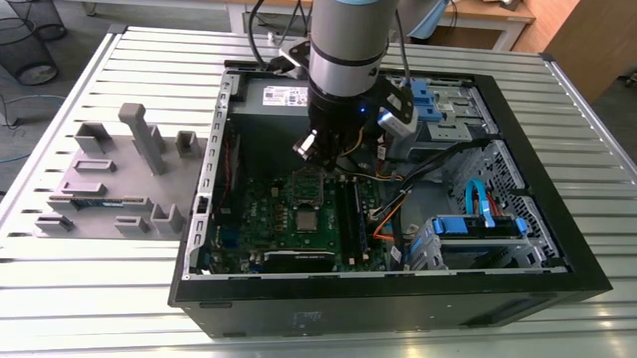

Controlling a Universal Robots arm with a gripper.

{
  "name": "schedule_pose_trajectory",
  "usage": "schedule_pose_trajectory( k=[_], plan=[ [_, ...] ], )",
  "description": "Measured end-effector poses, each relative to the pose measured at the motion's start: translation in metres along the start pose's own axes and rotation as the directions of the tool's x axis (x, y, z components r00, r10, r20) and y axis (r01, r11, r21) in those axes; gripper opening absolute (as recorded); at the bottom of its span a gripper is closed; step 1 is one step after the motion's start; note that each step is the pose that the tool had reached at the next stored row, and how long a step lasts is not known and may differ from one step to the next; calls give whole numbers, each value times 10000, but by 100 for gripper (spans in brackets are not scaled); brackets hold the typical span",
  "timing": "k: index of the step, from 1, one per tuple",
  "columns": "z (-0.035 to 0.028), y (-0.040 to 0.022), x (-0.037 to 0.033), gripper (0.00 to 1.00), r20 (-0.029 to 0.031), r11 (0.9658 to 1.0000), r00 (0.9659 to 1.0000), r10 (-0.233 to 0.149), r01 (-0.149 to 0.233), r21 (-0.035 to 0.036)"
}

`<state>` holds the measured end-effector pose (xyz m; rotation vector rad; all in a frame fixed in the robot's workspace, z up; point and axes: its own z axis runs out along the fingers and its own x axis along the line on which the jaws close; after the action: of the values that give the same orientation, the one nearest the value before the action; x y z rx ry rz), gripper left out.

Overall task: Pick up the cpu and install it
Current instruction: 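Close the cpu cover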

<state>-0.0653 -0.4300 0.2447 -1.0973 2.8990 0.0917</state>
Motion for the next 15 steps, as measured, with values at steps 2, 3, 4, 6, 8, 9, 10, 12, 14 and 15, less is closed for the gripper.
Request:
schedule_pose_trajectory(
  k=[2, 3, 4, 6, 8, 9, 10, 12, 14, 15],
  plan=[
    [-1, -6, 7, 11, -1, 10000, 10000, -20, 20, -1],
    [-1, -8, 10, 11, -2, 10000, 10000, -29, 29, -2],
    [-2, -12, 14, 11, -3, 10000, 10000, -42, 42, -2],
    [-3, -19, 22, 11, -5, 10000, 10000, -68, 68, -2],
    [-5, -27, 30, 11, -8, 10000, 10000, -94, 94, -2],
    [-5, -31, 35, 11, -9, 9999, 9999, -107, 107, -2],
    [-6, -36, 40, 11, -10, 9999, 9999, -121, 121, -3],
    [-8, -47, 50, 11, -11, 9999, 9999, -151, 151, -4],
    [-10, -61, 64, 11, -13, 9998, 9998, -182, 182, -6],
    [-12, -68, 70, 11, -14, 9998, 9998, -199, 199, -6]
  ],
)
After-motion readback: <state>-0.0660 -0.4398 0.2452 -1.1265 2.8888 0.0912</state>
